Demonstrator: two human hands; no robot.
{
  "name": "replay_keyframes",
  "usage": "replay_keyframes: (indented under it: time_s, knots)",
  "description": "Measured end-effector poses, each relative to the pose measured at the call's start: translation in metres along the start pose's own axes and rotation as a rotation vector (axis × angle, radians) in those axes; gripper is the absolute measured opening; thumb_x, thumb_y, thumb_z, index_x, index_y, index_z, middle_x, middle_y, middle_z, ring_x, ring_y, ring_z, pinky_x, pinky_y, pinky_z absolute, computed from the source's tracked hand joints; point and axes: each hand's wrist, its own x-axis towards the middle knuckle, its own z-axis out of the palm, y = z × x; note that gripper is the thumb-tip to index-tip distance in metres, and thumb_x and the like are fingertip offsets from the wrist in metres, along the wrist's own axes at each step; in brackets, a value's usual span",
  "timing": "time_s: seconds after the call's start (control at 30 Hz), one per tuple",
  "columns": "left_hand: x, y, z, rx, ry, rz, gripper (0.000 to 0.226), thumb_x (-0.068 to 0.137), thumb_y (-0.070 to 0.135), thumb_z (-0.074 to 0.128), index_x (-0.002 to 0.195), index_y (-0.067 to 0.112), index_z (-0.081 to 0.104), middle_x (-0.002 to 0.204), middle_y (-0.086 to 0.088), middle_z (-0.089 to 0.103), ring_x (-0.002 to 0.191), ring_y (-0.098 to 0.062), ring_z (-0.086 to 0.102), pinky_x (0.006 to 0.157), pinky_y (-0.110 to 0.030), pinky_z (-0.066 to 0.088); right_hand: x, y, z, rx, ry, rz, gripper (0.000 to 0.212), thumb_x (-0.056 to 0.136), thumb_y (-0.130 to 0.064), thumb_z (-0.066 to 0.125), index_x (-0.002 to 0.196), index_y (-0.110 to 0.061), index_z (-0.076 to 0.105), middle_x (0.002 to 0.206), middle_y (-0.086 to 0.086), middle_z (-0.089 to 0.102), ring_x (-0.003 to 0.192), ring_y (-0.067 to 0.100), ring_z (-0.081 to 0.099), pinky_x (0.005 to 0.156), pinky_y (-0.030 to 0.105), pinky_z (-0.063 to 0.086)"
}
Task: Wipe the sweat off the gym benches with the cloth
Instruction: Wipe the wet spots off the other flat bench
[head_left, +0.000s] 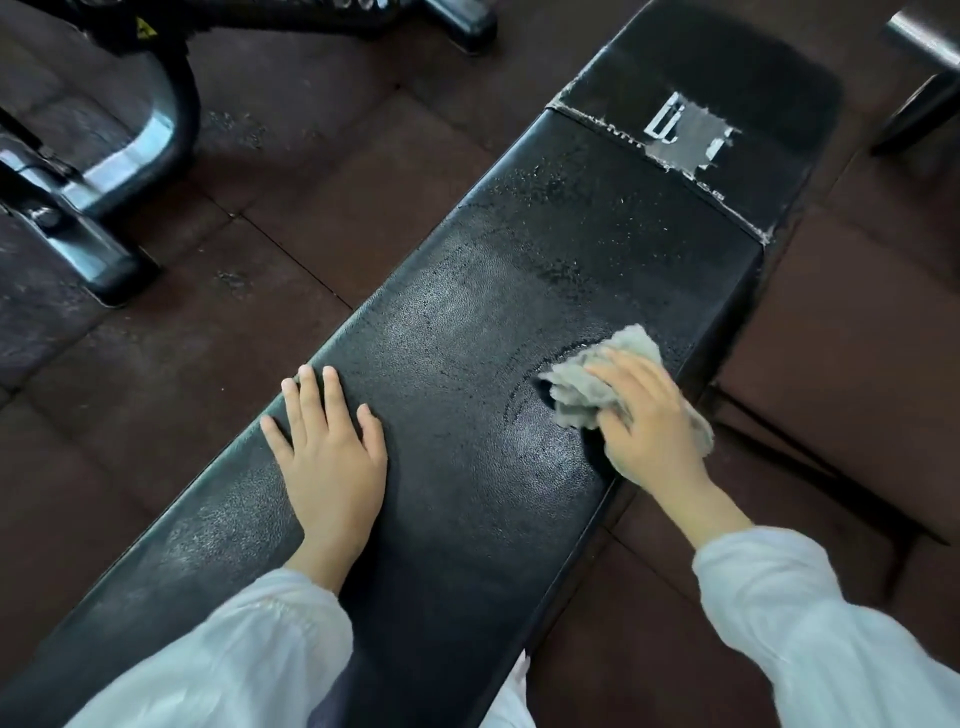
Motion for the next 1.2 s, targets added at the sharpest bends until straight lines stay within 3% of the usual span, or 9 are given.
replay_keyframes:
  time_s: [0.07,0.17,0.3,0.47,0.57,0.73,0.87,1.07,1.2]
  knots:
    - [0.000,0.001,-0.002,0.005,-0.010,-0.004,0.063,0.088,0.035,0.020,0.138,0.001,0.040,0.147,-0.021,0.032,0.138,-0.036,0.025,0.109,-0.057,0.013,0.015,-0.023,0.008,0.001,-0.078,-0.051,0.048,0.068,-0.019,0.038,0.106,-0.007,0.065,0.115,0.012,0.063,0.111,0.024,0.049,0.098,0.034,0.033]
    - [0.004,0.014,-0.007,0.008,-0.023,0.085,0.058,0.089,0.031,0.023,0.135,0.002,0.044,0.144,-0.020,0.037,0.136,-0.035,0.029,0.109,-0.057,0.014,-0.005,-0.045,0.020,-0.011,-0.248,-0.296,0.049,0.066,-0.021,0.041,0.109,-0.013,0.063,0.119,0.009,0.061,0.115,0.020,0.044,0.091,0.033,0.032]
    - [0.017,0.048,-0.002,-0.002,-0.055,0.243,0.055,0.092,0.032,0.025,0.131,0.002,0.050,0.141,-0.019,0.043,0.133,-0.035,0.035,0.106,-0.056,0.021,-0.032,-0.018,0.007,0.015,-0.385,-0.485,0.050,0.070,-0.018,0.045,0.120,-0.024,0.051,0.132,0.000,0.053,0.123,0.019,0.045,0.096,0.036,0.037]
    - [0.031,0.077,0.012,-0.010,-0.074,0.211,0.059,0.092,0.036,0.023,0.134,0.002,0.045,0.144,-0.018,0.038,0.135,-0.033,0.032,0.107,-0.056,0.022,0.019,0.041,-0.017,-0.001,-0.169,-0.186,0.047,0.074,-0.018,0.044,0.120,-0.014,0.054,0.123,0.011,0.058,0.117,0.027,0.049,0.094,0.046,0.042]
    - [0.031,0.085,0.019,-0.003,-0.079,0.144,0.063,0.092,0.039,0.018,0.138,0.002,0.039,0.148,-0.016,0.031,0.139,-0.031,0.025,0.110,-0.054,0.016,0.064,0.036,-0.014,-0.048,-0.081,-0.034,0.049,0.070,-0.020,0.040,0.110,-0.004,0.063,0.117,0.014,0.061,0.109,0.031,0.055,0.089,0.047,0.047]
    - [0.027,0.086,0.022,0.025,-0.044,0.140,0.060,0.092,0.036,0.023,0.136,0.000,0.041,0.146,-0.018,0.035,0.136,-0.033,0.029,0.107,-0.057,0.020,0.050,-0.014,0.010,-0.062,-0.192,-0.224,0.051,0.065,-0.025,0.040,0.109,-0.014,0.063,0.122,0.006,0.060,0.113,0.025,0.052,0.087,0.039,0.046]
    - [0.027,0.085,0.024,0.051,-0.033,0.140,0.058,0.092,0.035,0.025,0.136,0.001,0.042,0.145,-0.018,0.036,0.136,-0.032,0.031,0.107,-0.057,0.021,0.011,0.008,-0.002,0.000,-0.281,-0.408,0.048,0.069,-0.024,0.047,0.117,-0.022,0.053,0.127,0.002,0.057,0.118,0.020,0.046,0.091,0.035,0.036]
    - [0.026,0.085,0.023,0.057,-0.017,0.145,0.057,0.092,0.034,0.027,0.136,0.002,0.043,0.144,-0.018,0.038,0.135,-0.033,0.033,0.107,-0.055,0.022,0.053,0.059,-0.019,-0.148,-0.008,-0.076,0.048,0.073,-0.021,0.043,0.116,-0.009,0.060,0.121,0.012,0.060,0.112,0.030,0.053,0.092,0.039,0.040]
    - [0.025,0.087,0.024,0.067,-0.015,0.137,0.056,0.092,0.034,0.026,0.136,0.002,0.043,0.144,-0.017,0.038,0.135,-0.032,0.032,0.107,-0.055,0.022,0.092,0.032,0.000,-0.164,-0.028,0.021,0.047,0.072,-0.021,0.041,0.111,-0.005,0.062,0.119,0.015,0.061,0.110,0.033,0.055,0.092,0.044,0.043]
